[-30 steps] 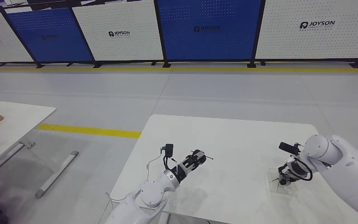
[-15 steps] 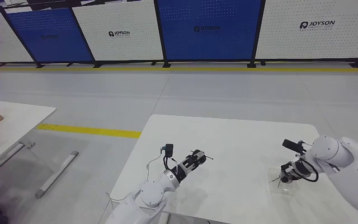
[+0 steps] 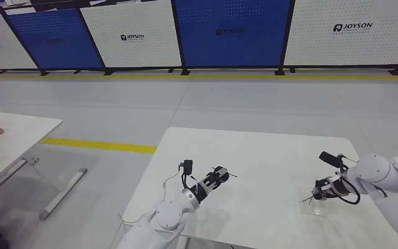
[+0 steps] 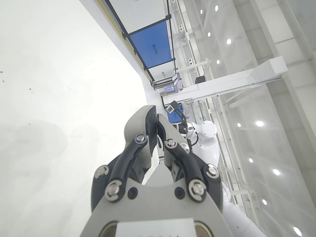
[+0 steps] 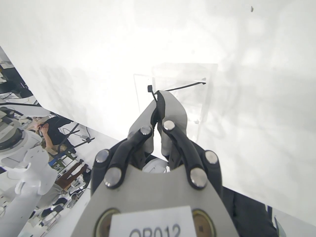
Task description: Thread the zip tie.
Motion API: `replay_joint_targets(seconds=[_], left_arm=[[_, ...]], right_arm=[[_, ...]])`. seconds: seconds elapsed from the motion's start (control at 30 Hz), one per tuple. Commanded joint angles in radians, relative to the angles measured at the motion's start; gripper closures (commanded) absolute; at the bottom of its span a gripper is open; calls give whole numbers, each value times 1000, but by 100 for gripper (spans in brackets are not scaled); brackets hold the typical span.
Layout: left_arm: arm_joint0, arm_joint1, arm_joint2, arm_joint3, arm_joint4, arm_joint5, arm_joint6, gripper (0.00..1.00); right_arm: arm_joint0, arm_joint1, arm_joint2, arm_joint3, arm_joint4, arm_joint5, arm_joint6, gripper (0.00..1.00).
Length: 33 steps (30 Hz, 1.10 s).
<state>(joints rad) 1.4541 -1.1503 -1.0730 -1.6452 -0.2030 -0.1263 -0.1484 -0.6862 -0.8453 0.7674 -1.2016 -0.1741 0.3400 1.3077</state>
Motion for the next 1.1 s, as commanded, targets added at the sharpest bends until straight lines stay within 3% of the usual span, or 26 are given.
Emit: replay_joint_targets(seconds=[0.0,0.17,0.37,0.67,1.07], left_arm=[[0,0,0,0,0,0,0,100],[0,0,0,0,0,0,0,100],[0,0,0,0,0,0,0,100],[0,0,0,0,0,0,0,100],[0,0,0,0,0,0,0,100]], right_arm=[[0,0,0,0,0,0,0,100],[-12,0,6,0,6,-7,-33,100],[-49,21,90,-26,47,-31,-104,100],[-231,71,251,-257,69,-59,-294,100],[-237,72,253,-264,66,-60,-295,100]])
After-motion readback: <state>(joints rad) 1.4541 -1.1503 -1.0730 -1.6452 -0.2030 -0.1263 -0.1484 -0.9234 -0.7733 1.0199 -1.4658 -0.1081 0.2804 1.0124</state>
